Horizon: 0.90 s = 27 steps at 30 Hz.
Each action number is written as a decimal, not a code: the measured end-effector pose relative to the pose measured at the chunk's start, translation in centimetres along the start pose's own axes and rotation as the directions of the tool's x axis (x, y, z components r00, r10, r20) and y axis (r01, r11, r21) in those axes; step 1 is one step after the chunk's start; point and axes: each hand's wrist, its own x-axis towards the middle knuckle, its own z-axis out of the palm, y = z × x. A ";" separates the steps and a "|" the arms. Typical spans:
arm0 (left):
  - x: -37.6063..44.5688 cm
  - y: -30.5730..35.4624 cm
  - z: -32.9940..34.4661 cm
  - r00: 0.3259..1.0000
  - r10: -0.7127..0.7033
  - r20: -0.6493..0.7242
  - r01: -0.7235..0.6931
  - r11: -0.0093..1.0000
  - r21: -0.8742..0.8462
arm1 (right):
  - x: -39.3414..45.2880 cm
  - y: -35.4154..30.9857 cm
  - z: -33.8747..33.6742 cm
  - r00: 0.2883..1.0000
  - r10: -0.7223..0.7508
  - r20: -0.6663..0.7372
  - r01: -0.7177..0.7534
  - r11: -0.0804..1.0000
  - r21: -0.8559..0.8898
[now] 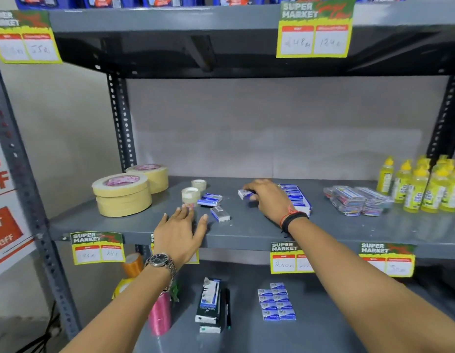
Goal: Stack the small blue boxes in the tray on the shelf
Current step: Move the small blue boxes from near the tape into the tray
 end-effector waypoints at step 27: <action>-0.1 0.2 0.5 0.997 0.035 -0.071 -0.035 0.999 0.003 | -2.5 5.5 -2.2 0.942 0.335 0.018 -0.328 0.907 0.265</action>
